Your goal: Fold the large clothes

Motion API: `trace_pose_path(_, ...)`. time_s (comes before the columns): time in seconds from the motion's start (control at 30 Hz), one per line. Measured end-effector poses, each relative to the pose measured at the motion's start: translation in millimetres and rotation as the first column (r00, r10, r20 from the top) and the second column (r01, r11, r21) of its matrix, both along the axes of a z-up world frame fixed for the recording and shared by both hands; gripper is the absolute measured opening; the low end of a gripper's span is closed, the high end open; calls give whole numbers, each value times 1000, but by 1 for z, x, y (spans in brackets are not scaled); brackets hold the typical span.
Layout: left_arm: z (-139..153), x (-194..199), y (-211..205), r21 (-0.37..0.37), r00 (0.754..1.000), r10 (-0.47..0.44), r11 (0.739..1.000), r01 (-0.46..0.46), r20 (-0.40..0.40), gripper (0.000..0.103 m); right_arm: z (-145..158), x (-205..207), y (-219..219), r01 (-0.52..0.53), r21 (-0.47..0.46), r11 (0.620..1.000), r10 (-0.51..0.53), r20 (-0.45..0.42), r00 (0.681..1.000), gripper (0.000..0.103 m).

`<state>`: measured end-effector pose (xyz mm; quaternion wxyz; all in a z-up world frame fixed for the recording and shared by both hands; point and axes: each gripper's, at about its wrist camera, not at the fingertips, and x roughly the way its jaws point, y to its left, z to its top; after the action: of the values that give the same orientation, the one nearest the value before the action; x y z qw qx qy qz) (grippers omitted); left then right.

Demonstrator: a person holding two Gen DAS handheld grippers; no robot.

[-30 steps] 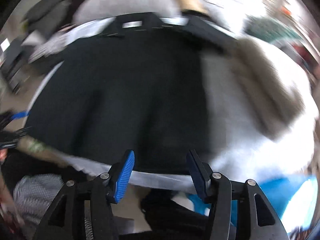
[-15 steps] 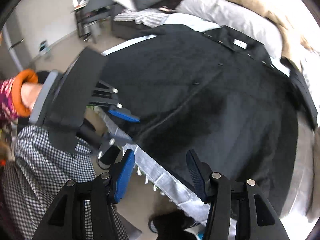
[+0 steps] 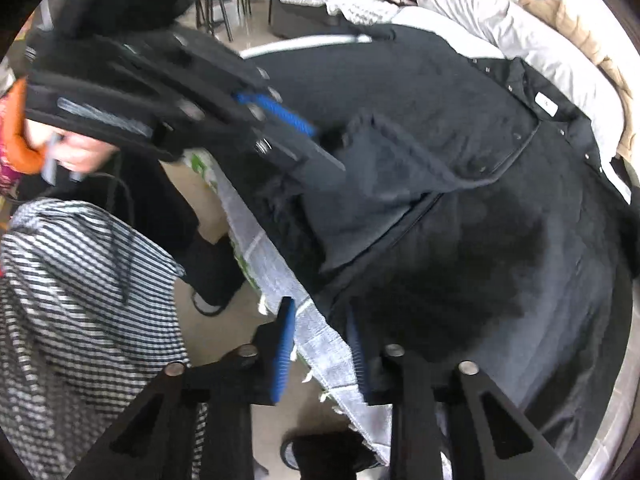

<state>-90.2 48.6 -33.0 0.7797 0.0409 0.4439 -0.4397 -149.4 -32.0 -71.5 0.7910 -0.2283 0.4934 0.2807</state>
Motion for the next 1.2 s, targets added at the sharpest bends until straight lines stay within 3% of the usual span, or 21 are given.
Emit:
trace_pose_path(0.13,2,-4,3,-11,1000,-7,1000,7,1,10,-10,9,-1,22,3,1000,-22,-25,999,5)
trace_pose_path(0.3,11,-7,8,-58,999,-35,998,36,18,10,8,9,-1,21,144,989,-17,-31,999,0)
trace_pose_path(0.37,11,-6,7,-61,999,-44,997,45,14,10,10,9,5,0,220,975,21,-93,995,0)
trace_pose_path(0.5,7,-8,-3,-29,997,-72,997,73,24,10,0,10,10,2,185,983,23,-135,991,2)
trace_pose_path(0.6,10,-7,-4,-45,997,-78,996,79,21,10,18,17,-13,81,208,975,-59,-108,992,9)
trace_pose_path(0.7,12,-6,-14,-43,992,-122,992,122,15,12,45,28,-57,207,262,943,-202,-45,978,21)
trace_pose_path(0.8,-7,-9,-35,10,972,-220,975,222,-84,27,55,57,-96,346,299,889,-352,-35,935,22)
trace_pose_path(0.87,-19,-15,-46,48,957,-259,962,267,-133,27,52,79,-110,396,313,863,-400,-53,915,22)
trace_pose_path(0.97,-15,-21,-48,72,952,-284,954,293,-110,27,28,100,-115,457,262,850,-444,-111,889,21)
trace_pose_path(1.03,0,-16,-39,49,964,-257,964,261,-69,31,-4,96,-104,472,145,870,-434,-229,871,20)
trace_pose_path(1.07,7,-9,-34,27,971,-230,972,232,-58,33,-21,83,-94,445,87,891,-409,-267,873,20)
trace_pose_path(1.13,14,7,-28,26,984,-173,984,174,-39,37,-23,58,-71,349,5,937,-340,-209,917,20)
trace_pose_path(1.2,17,24,-30,52,992,-126,990,128,-28,37,-18,45,-63,315,17,949,-297,-285,911,20)
